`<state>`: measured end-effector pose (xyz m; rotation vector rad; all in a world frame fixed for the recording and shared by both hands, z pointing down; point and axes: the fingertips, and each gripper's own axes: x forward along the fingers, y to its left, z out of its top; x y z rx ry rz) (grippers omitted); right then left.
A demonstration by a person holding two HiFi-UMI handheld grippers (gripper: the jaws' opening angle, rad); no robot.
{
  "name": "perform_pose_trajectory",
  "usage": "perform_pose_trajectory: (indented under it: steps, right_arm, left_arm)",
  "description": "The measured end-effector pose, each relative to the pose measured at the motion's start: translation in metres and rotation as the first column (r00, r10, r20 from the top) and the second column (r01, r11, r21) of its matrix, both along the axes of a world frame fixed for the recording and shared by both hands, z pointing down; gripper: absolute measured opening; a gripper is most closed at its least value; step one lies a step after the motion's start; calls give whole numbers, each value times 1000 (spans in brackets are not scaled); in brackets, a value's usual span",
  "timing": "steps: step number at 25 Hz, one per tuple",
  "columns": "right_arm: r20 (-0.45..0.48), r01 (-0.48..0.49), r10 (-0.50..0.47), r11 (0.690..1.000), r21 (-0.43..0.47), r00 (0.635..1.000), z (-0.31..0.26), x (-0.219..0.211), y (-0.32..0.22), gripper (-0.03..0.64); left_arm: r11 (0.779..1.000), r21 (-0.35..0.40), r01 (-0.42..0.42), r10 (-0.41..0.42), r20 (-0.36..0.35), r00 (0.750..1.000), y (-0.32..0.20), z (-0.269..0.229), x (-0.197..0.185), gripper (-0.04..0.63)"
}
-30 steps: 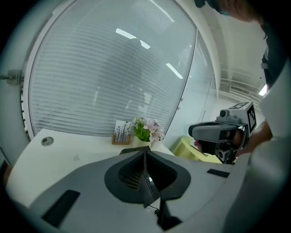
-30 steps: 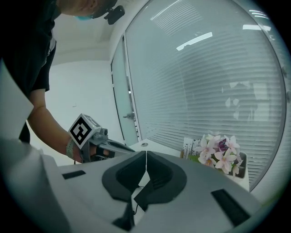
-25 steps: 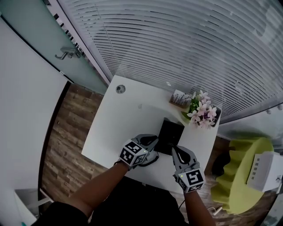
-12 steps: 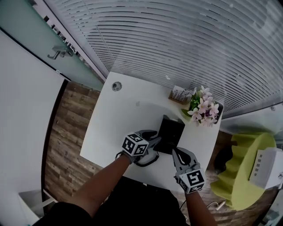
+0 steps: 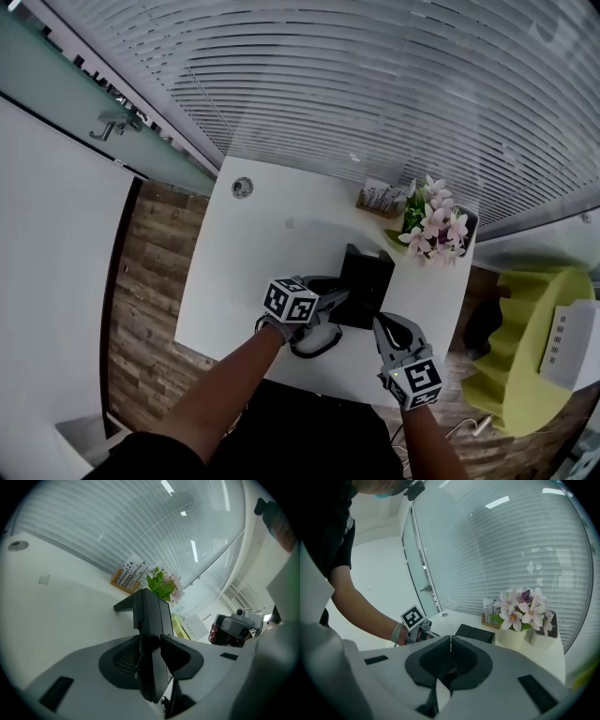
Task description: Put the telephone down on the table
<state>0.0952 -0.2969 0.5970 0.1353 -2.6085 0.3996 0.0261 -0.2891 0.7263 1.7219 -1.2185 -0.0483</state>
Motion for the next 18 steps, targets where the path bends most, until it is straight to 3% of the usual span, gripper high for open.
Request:
perform_pose_trajectory:
  steps: [3,18]
  right_arm:
    - [-8,-7,7,1000,-13,1000,6,1,-2,23]
    - [-15,-44,44,999,-21,999,11,4,-14,23]
  left_arm:
    - [1000,8,-3,4,-44,999,0,-1,1,118]
    - [1000,-6,4,-4,-97,995,5,-12,2,80]
